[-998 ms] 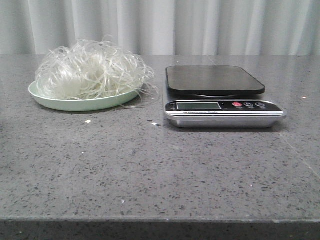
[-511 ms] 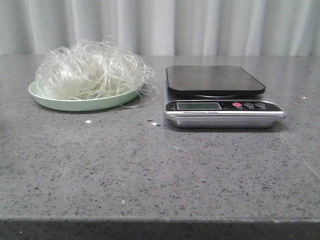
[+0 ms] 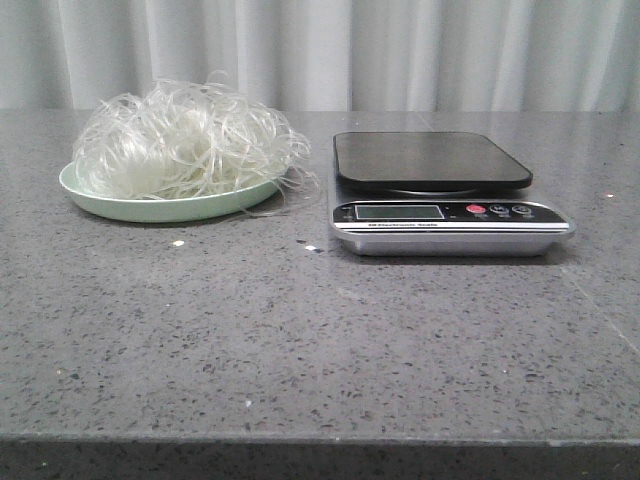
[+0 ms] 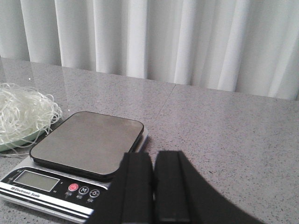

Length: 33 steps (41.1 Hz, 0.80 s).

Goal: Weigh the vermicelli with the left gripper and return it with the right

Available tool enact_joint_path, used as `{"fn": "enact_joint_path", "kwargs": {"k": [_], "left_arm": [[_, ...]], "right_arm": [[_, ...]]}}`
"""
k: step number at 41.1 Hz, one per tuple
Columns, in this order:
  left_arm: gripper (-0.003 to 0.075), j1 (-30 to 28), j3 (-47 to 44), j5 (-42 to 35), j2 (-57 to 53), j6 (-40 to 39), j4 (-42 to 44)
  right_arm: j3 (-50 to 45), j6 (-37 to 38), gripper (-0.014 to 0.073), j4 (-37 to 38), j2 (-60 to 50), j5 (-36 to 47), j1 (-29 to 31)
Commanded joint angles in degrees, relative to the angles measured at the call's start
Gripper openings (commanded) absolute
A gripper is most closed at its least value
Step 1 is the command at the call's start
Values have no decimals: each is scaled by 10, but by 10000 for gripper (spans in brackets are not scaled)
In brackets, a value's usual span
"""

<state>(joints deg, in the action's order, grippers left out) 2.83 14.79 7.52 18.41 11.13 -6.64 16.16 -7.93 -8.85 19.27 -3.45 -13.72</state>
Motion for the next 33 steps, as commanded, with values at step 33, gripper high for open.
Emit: {"fn": "enact_joint_path", "kwargs": {"k": [33], "left_arm": [[137, -35, -154, -44, -199, -10, 5]], "right_arm": [[16, -1, 151, 2, 2, 43, 3]]}}
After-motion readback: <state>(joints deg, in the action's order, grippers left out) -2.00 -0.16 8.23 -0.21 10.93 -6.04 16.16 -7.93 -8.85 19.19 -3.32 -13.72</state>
